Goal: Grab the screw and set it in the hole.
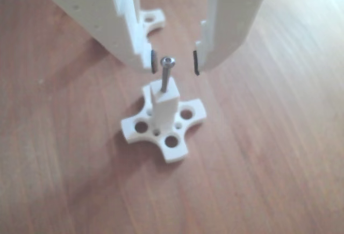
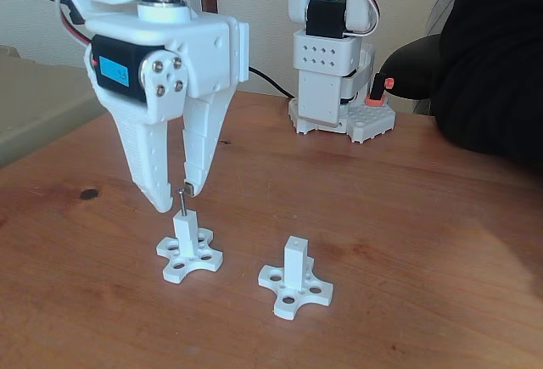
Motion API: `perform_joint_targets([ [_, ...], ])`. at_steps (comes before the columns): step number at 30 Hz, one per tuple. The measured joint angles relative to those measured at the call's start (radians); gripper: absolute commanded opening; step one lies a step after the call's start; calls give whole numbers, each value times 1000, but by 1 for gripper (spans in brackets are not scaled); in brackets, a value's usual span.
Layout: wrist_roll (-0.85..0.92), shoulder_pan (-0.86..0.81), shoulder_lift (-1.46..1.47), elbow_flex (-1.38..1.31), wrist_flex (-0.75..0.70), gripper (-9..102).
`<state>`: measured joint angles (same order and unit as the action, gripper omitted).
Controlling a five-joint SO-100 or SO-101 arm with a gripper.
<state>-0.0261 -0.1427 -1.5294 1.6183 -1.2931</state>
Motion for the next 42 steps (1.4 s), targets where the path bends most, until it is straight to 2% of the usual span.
perform_joint_targets([
  [42, 6, 2, 5, 0, 0, 8],
])
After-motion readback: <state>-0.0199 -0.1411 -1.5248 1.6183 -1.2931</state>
